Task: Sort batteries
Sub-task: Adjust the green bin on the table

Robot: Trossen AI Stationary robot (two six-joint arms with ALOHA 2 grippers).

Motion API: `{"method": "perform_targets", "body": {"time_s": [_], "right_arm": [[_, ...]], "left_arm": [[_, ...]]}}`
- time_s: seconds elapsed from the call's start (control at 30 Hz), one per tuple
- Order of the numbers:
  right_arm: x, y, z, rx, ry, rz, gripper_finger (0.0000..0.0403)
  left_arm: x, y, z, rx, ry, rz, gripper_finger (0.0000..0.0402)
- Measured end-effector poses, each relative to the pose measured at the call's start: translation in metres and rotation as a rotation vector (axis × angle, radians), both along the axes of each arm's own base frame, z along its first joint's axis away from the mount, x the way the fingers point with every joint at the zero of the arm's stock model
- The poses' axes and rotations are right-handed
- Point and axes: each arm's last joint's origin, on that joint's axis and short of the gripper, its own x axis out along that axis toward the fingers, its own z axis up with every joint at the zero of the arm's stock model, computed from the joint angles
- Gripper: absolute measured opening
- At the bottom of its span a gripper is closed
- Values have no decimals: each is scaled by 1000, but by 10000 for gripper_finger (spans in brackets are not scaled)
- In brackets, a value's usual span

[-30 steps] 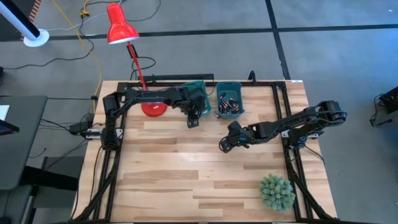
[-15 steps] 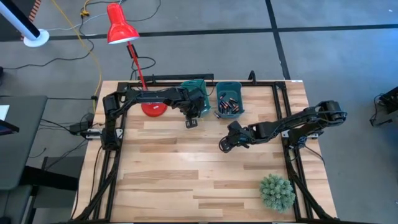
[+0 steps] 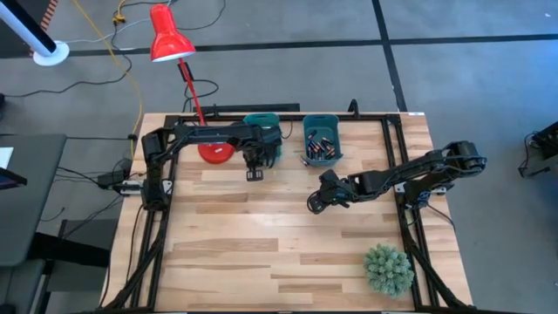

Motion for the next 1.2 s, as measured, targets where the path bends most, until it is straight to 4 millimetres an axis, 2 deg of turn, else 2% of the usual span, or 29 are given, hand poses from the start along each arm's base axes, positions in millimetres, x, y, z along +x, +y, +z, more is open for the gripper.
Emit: {"method": "perform_targets", "body": {"time_s": [0.17, 0.43, 0.73, 1.2], "right_arm": [[0, 0, 0, 0, 0, 0, 113], [0, 0, 0, -1, 2, 0, 113], [0, 0, 0, -12, 6, 14, 113], [1, 0, 1, -10, -9, 14, 113]], "left_arm": [[-6, -2, 3, -16, 40, -4, 1], [-17, -5, 19, -31, 42, -25, 1], [-27, -8, 3, -44, 118, -51, 4], [-27, -8, -3, -48, 102, -53, 67]]}}
